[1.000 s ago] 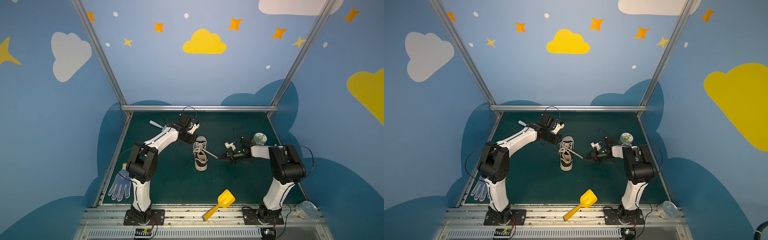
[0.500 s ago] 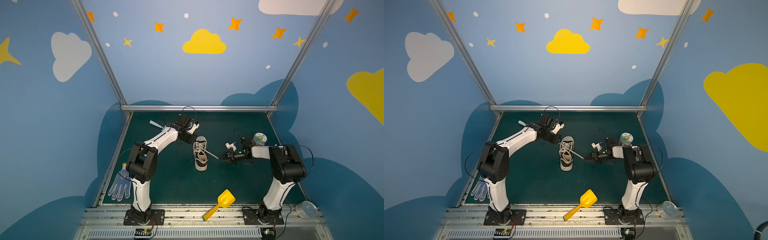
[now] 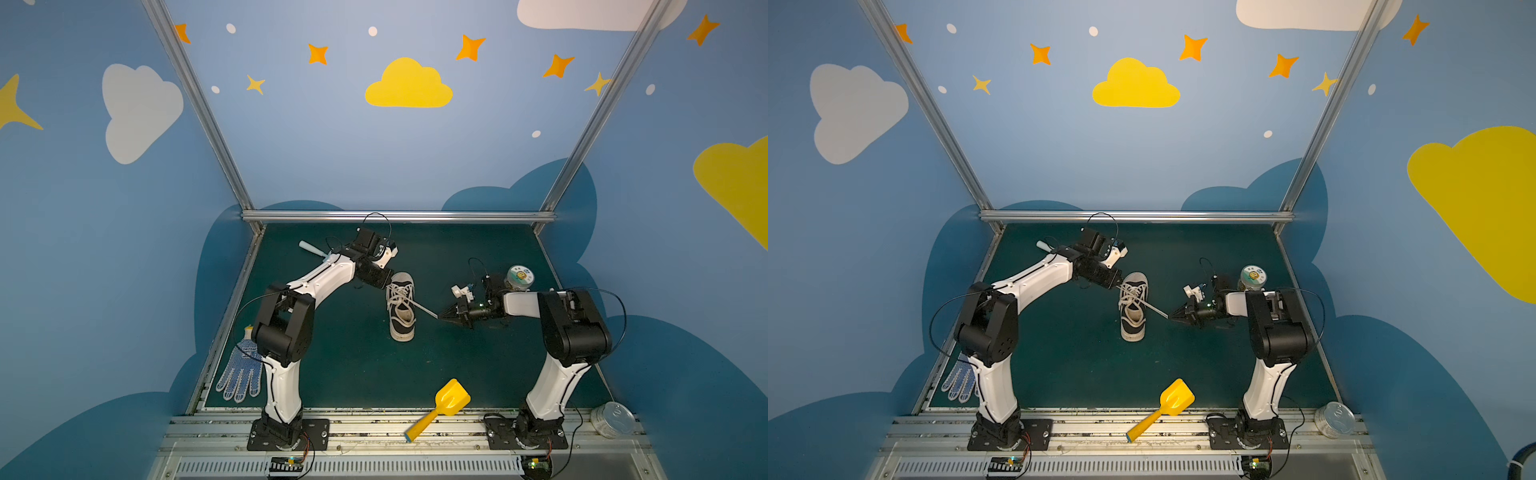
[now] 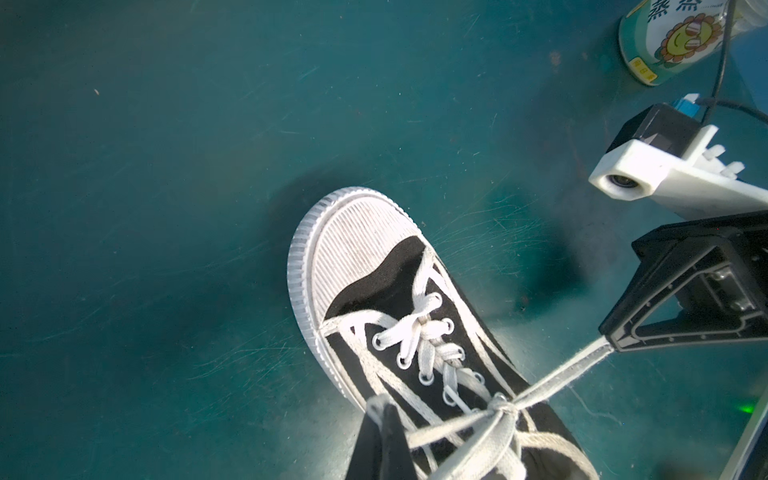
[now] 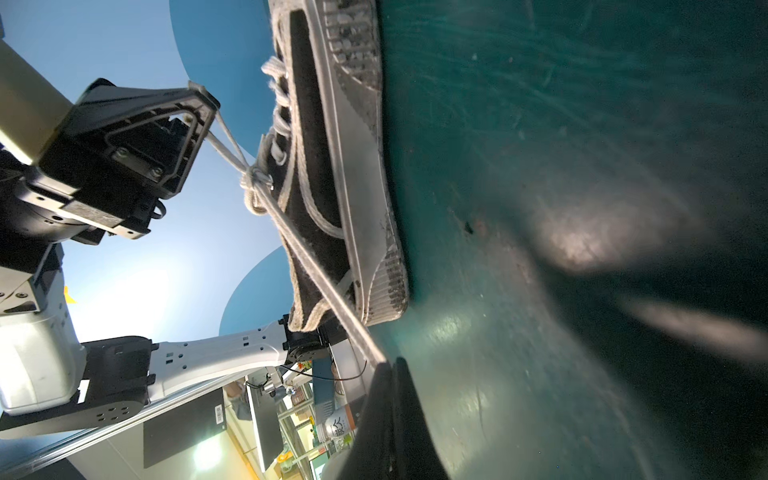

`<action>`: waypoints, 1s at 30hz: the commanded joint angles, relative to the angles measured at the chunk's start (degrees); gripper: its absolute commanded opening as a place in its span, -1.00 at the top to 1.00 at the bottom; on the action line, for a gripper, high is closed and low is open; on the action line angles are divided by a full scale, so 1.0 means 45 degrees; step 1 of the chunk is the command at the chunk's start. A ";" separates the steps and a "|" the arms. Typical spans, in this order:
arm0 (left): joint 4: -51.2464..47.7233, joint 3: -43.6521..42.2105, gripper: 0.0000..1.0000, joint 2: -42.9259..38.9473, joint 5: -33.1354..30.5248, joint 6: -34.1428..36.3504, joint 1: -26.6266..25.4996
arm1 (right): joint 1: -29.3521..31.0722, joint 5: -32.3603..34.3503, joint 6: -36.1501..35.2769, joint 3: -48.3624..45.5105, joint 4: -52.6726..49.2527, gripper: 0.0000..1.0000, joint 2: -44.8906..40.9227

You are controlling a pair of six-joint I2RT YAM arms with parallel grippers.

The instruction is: Tie the shoes

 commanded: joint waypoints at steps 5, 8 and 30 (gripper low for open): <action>0.0386 -0.0041 0.94 0.0151 -0.1025 0.0171 0.0689 | -0.0357 0.0598 -0.0205 -0.0358 -0.0951 1.00 0.0314; 0.0436 -0.0078 0.94 0.0148 -0.0902 0.0112 0.0676 | -0.0333 0.0490 -0.0101 -0.0310 -0.0831 1.00 0.0324; 0.0450 -0.0414 0.75 -0.0055 -0.0098 0.0119 0.0310 | 0.0393 0.0087 0.0010 0.0831 -0.1022 0.87 0.0452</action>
